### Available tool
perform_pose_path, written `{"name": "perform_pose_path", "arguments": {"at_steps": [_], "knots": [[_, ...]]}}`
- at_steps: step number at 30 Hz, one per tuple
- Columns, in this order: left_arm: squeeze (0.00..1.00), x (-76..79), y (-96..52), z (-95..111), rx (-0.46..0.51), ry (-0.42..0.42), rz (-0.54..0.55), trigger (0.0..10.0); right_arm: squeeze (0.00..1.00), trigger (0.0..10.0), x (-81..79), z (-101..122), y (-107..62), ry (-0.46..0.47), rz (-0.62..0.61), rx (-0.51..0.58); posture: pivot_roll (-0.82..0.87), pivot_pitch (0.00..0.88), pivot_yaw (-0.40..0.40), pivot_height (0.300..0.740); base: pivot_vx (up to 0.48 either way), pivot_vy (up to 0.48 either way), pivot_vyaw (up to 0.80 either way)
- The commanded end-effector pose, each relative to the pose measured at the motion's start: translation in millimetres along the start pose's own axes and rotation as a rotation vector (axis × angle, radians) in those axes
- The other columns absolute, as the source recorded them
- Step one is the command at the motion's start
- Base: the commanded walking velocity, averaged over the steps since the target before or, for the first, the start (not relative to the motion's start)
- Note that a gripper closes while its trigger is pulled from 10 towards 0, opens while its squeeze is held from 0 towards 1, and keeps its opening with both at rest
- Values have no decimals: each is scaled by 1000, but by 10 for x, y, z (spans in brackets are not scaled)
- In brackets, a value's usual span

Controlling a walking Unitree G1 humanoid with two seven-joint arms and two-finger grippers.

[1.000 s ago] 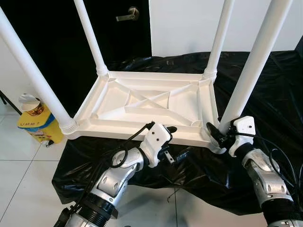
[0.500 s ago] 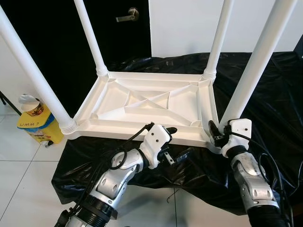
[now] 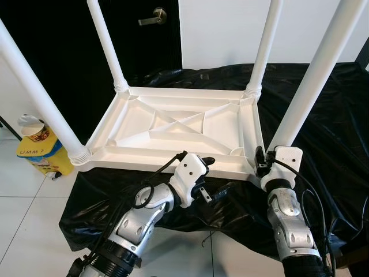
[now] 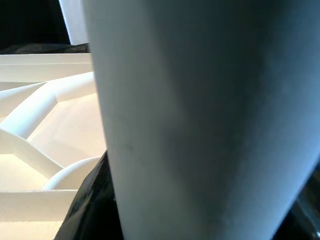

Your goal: Building children table

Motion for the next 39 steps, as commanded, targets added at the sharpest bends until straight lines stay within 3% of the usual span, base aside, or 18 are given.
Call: {"name": "perform_pose_path", "arguments": {"at_steps": [1,9,10,18,25,26,31,39], "knots": [[0,61,-11,-5,-2,-2,-67,10000,0,10000,-73,-288,-95,21,-2,-144,8,0,37,740,0,0,0],[0,62,-2,-3,-2,-2,-69,10000,0,10000,-50,-267,-86,12,-12,-139,5,0,37,740,0,0,0],[0,63,4,-2,-1,1,-69,10000,1000,10000,-59,-246,-86,9,3,-130,3,0,32,740,0,0,0],[0,62,22,0,2,4,-67,10000,1000,10000,-63,-147,-112,-6,113,-87,2,0,26,740,0,0,0],[0,59,13,-13,-4,7,-65,10000,1000,10000,207,-48,-172,-38,250,-75,-2,0,28,740,0,0,0],[0,57,13,-13,-4,8,-66,10000,0,10000,249,-21,-166,-40,297,-76,-4,0,32,740,0,0,0],[0,45,16,-10,-3,10,-66,10000,0,10000,318,51,-124,-66,398,-74,-5,0,35,740,0,0,0],[0,12,26,3,-1,15,-61,10000,0,10000,265,150,36,-141,582,-106,-1,0,40,740,0,0,0]]}}
Point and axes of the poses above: a point about 5 cm out from each wrist's last joint towards the gripper, its own y axis pointing out of the wrist towards the gripper, its own z axis along the axis of the wrist's last joint, x = y × z, the point moved 1 cm from there along y, pointing out of the wrist towards the gripper, and after that the axes turned 10 degrees about y, right-handed, at the moved point
